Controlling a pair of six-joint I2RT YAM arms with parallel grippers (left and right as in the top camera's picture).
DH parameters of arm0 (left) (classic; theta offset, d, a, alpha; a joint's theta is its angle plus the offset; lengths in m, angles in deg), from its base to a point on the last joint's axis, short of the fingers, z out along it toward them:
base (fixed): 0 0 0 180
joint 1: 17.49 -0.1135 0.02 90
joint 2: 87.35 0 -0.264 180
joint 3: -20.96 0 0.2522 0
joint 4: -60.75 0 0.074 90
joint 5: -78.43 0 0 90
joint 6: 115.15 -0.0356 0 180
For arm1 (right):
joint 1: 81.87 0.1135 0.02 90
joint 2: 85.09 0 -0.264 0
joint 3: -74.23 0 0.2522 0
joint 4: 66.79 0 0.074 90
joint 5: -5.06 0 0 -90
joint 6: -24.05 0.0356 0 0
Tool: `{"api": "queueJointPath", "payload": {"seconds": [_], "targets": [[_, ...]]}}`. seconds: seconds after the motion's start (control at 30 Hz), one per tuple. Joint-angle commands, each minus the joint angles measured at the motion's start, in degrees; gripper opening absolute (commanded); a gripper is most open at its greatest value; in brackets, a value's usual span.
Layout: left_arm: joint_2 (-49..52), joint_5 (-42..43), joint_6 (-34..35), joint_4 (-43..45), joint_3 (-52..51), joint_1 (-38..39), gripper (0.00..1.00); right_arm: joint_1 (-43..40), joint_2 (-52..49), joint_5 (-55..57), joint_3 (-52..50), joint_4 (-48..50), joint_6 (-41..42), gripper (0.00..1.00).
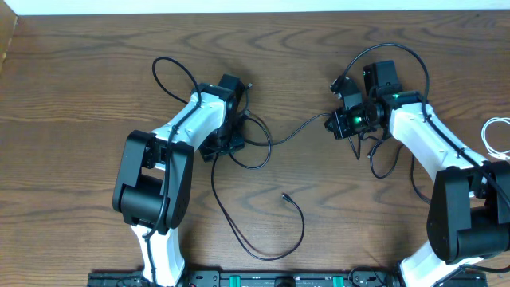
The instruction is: Untangle cables
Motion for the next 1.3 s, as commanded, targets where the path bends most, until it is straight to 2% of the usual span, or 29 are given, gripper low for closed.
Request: {"api": "queueJointPath", "payload": {"seconds": [0.0, 0.17, 0.9, 1.0, 1.2, 1.27], "targets": [[1.0, -5.1, -3.0, -0.6, -0.1, -0.5, 0.60, 0.2, 0.7, -1.1, -0.1, 0.1, -1.0, 0.01], [0.9, -5.1, -9.9, -2.1, 0.9, -1.7, 0.60, 0.2, 0.7, -0.9, -0.1, 0.1, -1.0, 0.01], [0.9, -7.4, -10.0, -7.9, 1.2, -11.2, 0.60, 0.2, 0.7, 0.6, -0.1, 0.1, -1.0, 0.01], [0.9, -5.9, -10.0, -9.2, 1.2, -12.6, 0.48, 0.2, 0.7, 0.6, -0.1, 0.1, -1.0, 0.01], [0.9, 4.5, -10.5, -10.0, 1.2, -14.4, 0.44, 0.2, 0.7, 0.6, -0.1, 0.1, -1.0, 0.01], [0.9, 6.6, -10.5, -9.8, 1.2, -14.7, 0.36, 0.2, 0.7, 0.6, -0.1, 0.1, -1.0, 0.01]]}}
